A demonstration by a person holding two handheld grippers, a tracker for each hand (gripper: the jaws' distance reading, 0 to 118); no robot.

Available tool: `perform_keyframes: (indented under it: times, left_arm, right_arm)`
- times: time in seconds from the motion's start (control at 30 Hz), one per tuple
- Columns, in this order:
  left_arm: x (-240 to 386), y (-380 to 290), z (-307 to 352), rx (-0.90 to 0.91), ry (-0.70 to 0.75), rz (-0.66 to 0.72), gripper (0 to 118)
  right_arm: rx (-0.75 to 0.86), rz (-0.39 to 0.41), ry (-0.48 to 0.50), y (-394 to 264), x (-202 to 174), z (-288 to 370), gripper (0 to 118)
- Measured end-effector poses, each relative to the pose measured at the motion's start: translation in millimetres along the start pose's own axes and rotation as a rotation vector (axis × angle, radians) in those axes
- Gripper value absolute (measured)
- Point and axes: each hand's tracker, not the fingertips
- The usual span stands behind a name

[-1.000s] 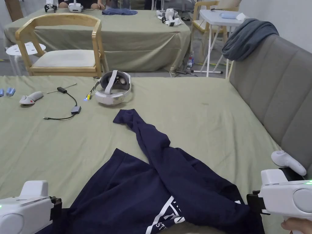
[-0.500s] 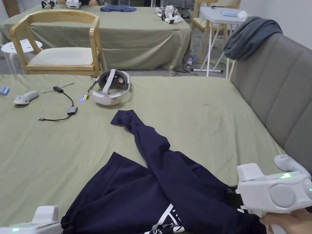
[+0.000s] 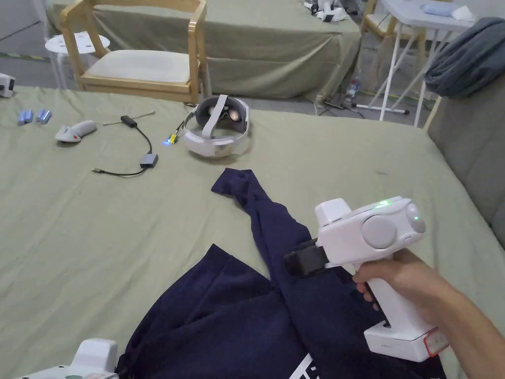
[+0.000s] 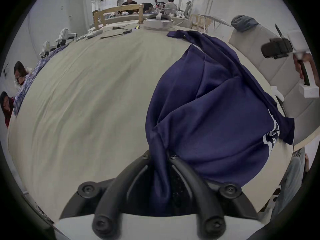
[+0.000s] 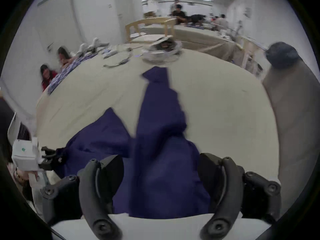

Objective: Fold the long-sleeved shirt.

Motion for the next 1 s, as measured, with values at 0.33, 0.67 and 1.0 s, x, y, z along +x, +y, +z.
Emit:
perform_keyframes:
  times: [0.33,0.67,1.0]
  left_arm:
    - [8,5,12,-0.004,-0.013,0.031,16]
    - [30,131,122,0.379,-0.063,-0.075,16]
    - [126,366,287,0.767,0.028,-0.367,16]
  right_arm:
    - [-0.307,0.297,-0.035,-17,-106,-102,26]
    - [0.083,0.208,-0.065,32,-47,86,1]
    - [0.501,0.085,-0.320,160,9,318,1]
